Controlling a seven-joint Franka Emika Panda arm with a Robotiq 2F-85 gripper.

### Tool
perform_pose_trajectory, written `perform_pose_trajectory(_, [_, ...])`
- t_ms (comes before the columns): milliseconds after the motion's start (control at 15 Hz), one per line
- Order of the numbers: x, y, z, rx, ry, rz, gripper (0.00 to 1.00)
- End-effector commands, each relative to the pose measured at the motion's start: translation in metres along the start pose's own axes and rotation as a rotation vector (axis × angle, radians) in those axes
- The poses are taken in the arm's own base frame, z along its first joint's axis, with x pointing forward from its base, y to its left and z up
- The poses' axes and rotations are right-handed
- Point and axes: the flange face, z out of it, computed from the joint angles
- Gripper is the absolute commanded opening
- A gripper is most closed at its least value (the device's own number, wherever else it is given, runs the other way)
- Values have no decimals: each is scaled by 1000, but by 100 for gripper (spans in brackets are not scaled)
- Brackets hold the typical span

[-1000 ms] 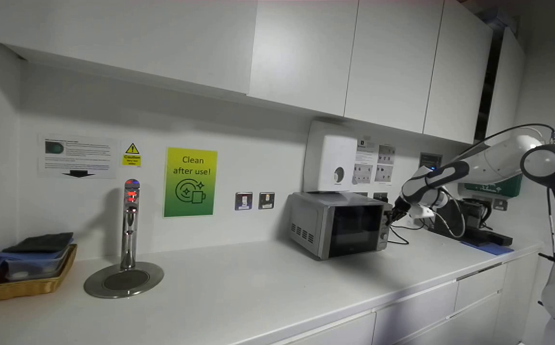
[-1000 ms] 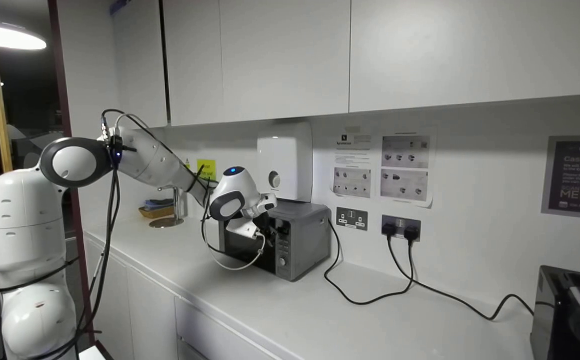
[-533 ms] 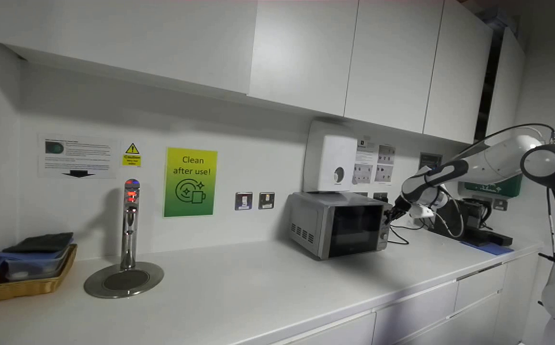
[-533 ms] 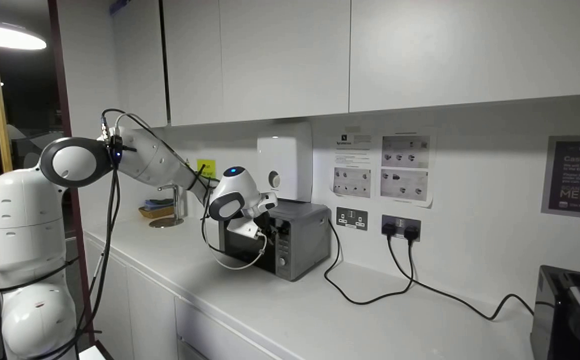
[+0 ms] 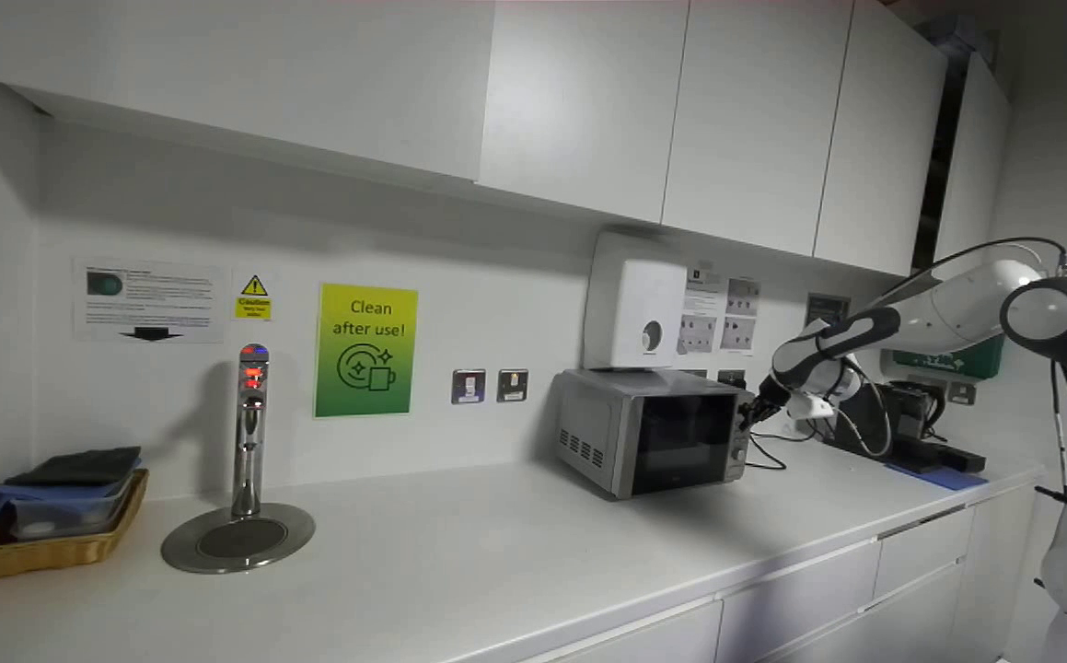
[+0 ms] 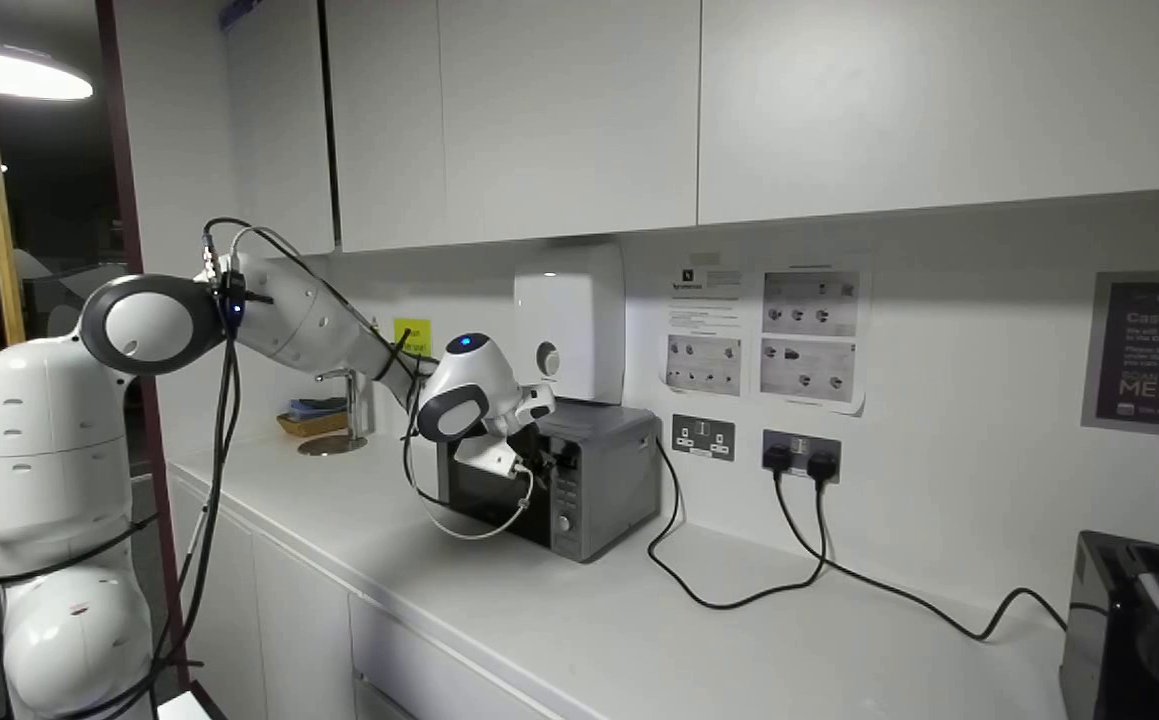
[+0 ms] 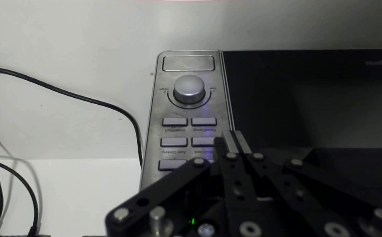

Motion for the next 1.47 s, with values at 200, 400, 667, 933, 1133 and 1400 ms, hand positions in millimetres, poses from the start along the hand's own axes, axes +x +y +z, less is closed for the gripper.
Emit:
perform_pose_trajectory(200, [10,7,5,-13,42,-9,0])
perform_pose_trajectory(400, [14,8,9,-16,47,-7,0])
perform_pose_trajectory(667, [19,9,12,-19,51,-7,0])
perform_pose_trajectory(933, [19,10,14,-22,47,-7,0])
perform_pose_trajectory(1133, [21,10,13,-21,50,-6,0])
perform_pose_trajectory(1400, [24,10,11,-16,56,0,0])
